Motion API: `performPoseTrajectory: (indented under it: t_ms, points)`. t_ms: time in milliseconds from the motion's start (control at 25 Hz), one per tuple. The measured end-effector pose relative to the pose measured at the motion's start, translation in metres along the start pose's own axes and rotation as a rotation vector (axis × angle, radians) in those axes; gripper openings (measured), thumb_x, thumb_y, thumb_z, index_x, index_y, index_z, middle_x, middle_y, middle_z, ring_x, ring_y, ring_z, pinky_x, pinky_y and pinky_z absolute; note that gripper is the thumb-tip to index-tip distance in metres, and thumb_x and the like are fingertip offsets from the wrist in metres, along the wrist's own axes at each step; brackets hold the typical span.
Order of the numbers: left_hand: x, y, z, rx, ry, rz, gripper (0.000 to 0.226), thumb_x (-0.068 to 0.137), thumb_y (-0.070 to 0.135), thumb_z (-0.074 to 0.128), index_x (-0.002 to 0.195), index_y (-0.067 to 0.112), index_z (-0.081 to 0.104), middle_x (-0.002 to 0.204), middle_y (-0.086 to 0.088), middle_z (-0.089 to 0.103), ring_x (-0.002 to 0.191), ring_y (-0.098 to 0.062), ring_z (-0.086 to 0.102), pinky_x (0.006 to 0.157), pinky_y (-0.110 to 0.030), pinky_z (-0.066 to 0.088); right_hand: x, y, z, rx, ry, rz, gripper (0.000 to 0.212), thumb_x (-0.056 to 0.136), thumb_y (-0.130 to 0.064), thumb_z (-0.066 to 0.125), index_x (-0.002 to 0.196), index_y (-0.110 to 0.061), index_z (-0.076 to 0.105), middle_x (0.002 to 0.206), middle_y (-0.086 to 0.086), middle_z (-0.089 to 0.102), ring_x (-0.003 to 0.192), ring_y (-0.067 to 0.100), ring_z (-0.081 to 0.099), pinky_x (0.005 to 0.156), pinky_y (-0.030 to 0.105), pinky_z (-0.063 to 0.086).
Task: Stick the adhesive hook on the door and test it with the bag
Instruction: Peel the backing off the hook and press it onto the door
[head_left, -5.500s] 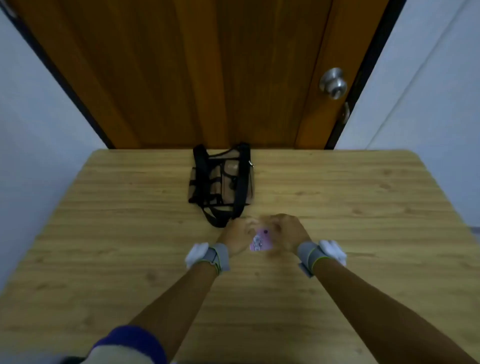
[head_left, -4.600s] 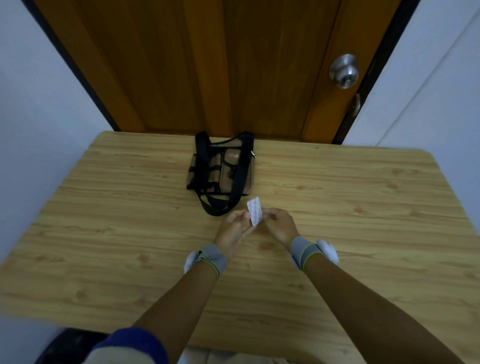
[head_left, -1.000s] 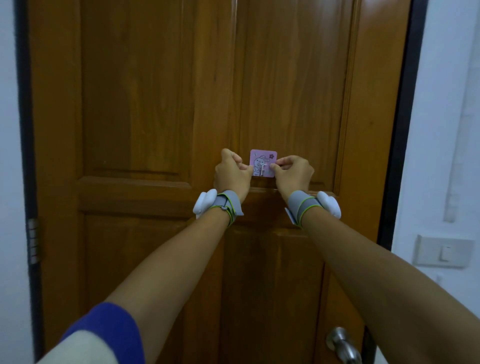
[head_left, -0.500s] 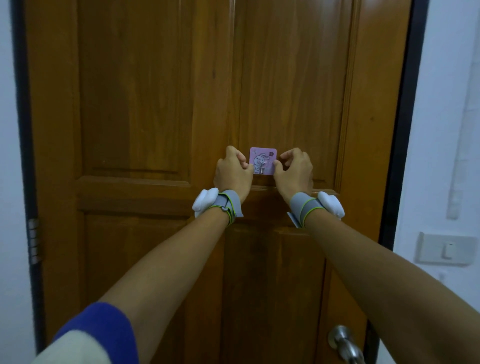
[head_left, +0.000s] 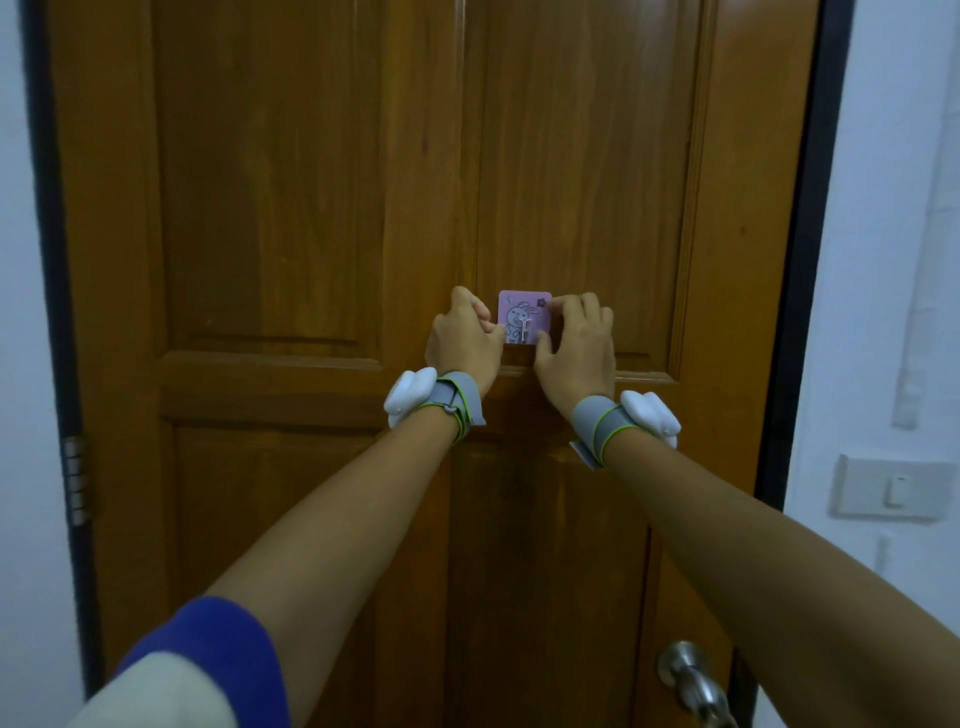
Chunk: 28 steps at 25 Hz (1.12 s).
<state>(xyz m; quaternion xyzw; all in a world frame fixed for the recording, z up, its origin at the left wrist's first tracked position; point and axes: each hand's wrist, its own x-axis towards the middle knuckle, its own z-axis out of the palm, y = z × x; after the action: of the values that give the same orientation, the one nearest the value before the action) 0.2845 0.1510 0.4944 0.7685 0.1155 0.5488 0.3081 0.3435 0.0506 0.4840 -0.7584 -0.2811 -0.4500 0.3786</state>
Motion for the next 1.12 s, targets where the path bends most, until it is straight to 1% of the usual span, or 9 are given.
performPoseTrajectory:
  t_ms: [120, 240, 320, 360, 440, 640, 920, 1000, 1120]
  points:
    - [0.000, 0.000, 0.000, 0.179, 0.017, 0.110, 0.017, 0.084, 0.017, 0.062, 0.092, 0.015, 0.048, 0.090, -0.006, 0.067, 0.093, -0.026, 0.054, 0.064, -0.034, 0.039, -0.007, -0.001, 0.002, -0.094, -0.033, -0.113, 0.045, 0.084, -0.008, 0.050, 0.129, -0.010, 0.046, 0.132, 0.009, 0.049, 0.116, 0.027, 0.043, 0.090, 0.035, 0.039]
    - [-0.004, -0.005, 0.008, 0.423, 0.022, 0.397, 0.033, 0.088, 0.018, 0.050, 0.121, 0.013, 0.048, 0.125, -0.011, 0.055, 0.115, -0.028, 0.047, 0.083, -0.034, 0.041, -0.011, 0.001, 0.002, -0.130, -0.129, -0.187, 0.062, 0.085, -0.008, 0.046, 0.145, -0.011, 0.028, 0.154, 0.006, 0.030, 0.140, 0.025, 0.025, 0.108, 0.035, 0.028]
    - [-0.006, -0.011, 0.016, 0.524, -0.110, 0.491, 0.054, 0.093, 0.017, 0.039, 0.145, 0.015, 0.026, 0.155, -0.005, 0.028, 0.142, -0.024, 0.025, 0.110, -0.034, 0.029, -0.010, 0.003, 0.003, -0.163, -0.186, -0.230, 0.067, 0.087, -0.009, 0.042, 0.149, -0.014, 0.016, 0.160, 0.001, 0.016, 0.147, 0.021, 0.010, 0.117, 0.036, 0.016]
    - [-0.005, -0.015, 0.020, 0.570, -0.164, 0.505, 0.060, 0.094, 0.017, 0.035, 0.149, 0.017, 0.013, 0.161, 0.000, 0.015, 0.148, -0.021, 0.011, 0.117, -0.035, 0.018, -0.010, 0.004, 0.004, -0.196, -0.207, -0.240, 0.069, 0.087, -0.008, 0.040, 0.150, -0.015, 0.012, 0.160, -0.001, 0.012, 0.148, 0.019, 0.005, 0.119, 0.036, 0.011]
    - [-0.003, -0.023, 0.023, 0.640, -0.180, 0.499, 0.065, 0.094, 0.017, 0.034, 0.150, 0.022, 0.002, 0.162, 0.006, 0.003, 0.149, -0.016, 0.000, 0.120, -0.038, 0.007, -0.012, 0.007, 0.006, -0.274, -0.228, -0.241, 0.073, 0.085, -0.007, 0.039, 0.150, -0.019, 0.007, 0.161, -0.004, 0.006, 0.148, 0.018, 0.000, 0.120, 0.039, 0.003]
    - [-0.009, -0.035, 0.021, 0.694, -0.119, 0.494, 0.067, 0.093, 0.019, 0.033, 0.150, 0.025, -0.002, 0.162, 0.009, 0.001, 0.149, -0.018, 0.000, 0.120, -0.042, 0.005, -0.014, 0.019, 0.002, -0.355, -0.225, -0.251, 0.077, 0.083, -0.009, 0.038, 0.150, -0.024, 0.003, 0.161, -0.009, 0.003, 0.148, 0.018, -0.002, 0.117, 0.048, -0.006]
    - [-0.035, -0.039, 0.026, 0.612, -0.205, 0.334, 0.073, 0.092, 0.023, 0.037, 0.149, 0.023, -0.008, 0.161, 0.006, -0.009, 0.148, -0.019, -0.009, 0.120, -0.044, -0.001, -0.040, 0.013, 0.015, -0.268, -0.244, -0.121, 0.074, 0.086, -0.013, 0.036, 0.150, -0.022, -0.001, 0.161, -0.006, -0.004, 0.148, 0.015, -0.004, 0.117, 0.048, -0.005]
    - [-0.040, -0.038, 0.027, 0.592, -0.221, 0.311, 0.071, 0.094, 0.030, 0.035, 0.149, 0.024, -0.008, 0.161, 0.007, -0.009, 0.148, -0.020, -0.010, 0.120, -0.045, -0.002, -0.043, 0.009, 0.018, -0.242, -0.249, -0.094, 0.070, 0.087, -0.021, 0.030, 0.150, -0.021, -0.001, 0.161, -0.005, -0.005, 0.148, 0.015, -0.005, 0.117, 0.048, -0.005]
    - [-0.042, -0.040, 0.027, 0.595, -0.219, 0.329, 0.068, 0.094, 0.024, 0.033, 0.149, 0.027, -0.007, 0.161, 0.008, -0.008, 0.148, -0.020, -0.009, 0.120, -0.045, 0.001, -0.049, 0.011, 0.019, -0.238, -0.260, -0.109, 0.069, 0.085, -0.024, 0.022, 0.150, -0.023, 0.000, 0.161, -0.006, -0.004, 0.148, 0.015, -0.006, 0.117, 0.049, -0.004]
